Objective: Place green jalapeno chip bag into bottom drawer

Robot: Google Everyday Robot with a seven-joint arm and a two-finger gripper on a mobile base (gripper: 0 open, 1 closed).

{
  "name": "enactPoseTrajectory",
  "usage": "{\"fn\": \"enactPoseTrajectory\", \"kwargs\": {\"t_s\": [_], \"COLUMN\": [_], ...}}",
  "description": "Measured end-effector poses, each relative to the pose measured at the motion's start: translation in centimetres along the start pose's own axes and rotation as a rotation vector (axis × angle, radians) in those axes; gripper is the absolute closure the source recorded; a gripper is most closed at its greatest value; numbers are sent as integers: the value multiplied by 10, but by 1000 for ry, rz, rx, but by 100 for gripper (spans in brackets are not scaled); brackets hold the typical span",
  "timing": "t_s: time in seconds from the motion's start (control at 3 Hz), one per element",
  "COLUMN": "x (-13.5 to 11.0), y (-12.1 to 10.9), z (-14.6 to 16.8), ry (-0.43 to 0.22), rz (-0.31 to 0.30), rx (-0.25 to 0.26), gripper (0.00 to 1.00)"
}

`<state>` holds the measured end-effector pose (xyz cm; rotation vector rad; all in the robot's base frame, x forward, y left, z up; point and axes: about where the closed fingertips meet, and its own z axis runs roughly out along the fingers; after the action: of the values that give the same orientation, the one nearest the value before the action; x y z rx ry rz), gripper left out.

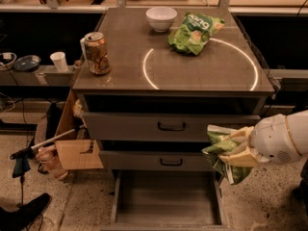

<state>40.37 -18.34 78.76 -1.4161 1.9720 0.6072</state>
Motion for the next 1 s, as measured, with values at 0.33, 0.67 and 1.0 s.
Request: {"fn": "enactPoseTrajectory", "kwargs": {"t_s": [0.33,0.67,1.0], "x": [14,25,33], "y": [-1,-2,-1], "z": [21,40,55], "ry": [21,33,45], "rz": [3,12,18], "rx": [25,44,57], "gripper": [100,100,100]}}
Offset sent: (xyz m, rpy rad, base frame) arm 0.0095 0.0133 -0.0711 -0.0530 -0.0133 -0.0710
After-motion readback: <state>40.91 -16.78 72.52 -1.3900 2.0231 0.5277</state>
